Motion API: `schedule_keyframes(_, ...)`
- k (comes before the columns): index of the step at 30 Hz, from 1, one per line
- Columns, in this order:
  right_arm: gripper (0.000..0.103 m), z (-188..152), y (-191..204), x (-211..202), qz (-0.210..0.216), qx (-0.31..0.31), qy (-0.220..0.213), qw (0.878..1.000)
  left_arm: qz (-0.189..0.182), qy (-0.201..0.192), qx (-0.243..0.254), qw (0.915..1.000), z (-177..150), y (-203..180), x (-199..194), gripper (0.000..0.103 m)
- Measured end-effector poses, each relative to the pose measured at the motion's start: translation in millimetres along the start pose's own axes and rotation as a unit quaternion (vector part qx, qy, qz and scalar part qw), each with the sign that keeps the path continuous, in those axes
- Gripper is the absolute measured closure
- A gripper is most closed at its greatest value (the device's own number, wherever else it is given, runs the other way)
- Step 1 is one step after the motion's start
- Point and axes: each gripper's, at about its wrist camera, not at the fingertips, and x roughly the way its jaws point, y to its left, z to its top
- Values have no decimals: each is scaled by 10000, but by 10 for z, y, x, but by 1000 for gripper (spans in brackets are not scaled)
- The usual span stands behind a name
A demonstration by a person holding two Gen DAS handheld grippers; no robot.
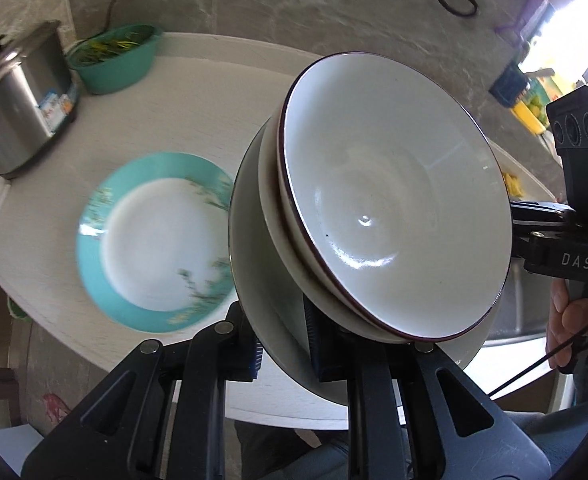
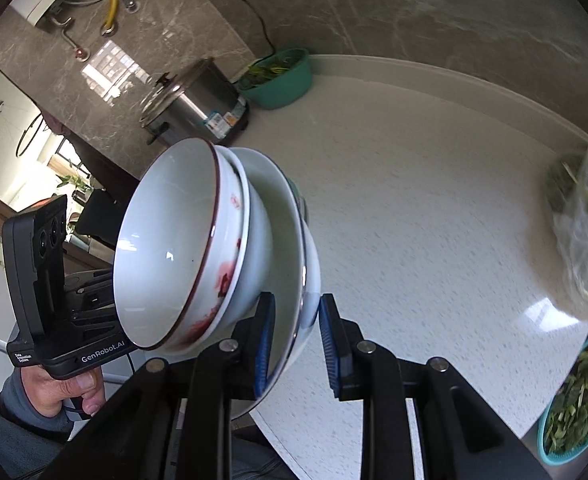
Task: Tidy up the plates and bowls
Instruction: 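Carry the bowl stack over the teal floral plate and lower it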
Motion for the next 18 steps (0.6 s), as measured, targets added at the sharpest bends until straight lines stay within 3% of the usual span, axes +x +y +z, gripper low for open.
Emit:
schedule_keyframes(8,77,407,445,483,138,-202,110,9996,125,-67,-214,9997,91,811,-211,88)
schedule_keyframes(18,78,562,492,1213,114,-67,383,9992,201,186,-230,9994,57,1557,176,88)
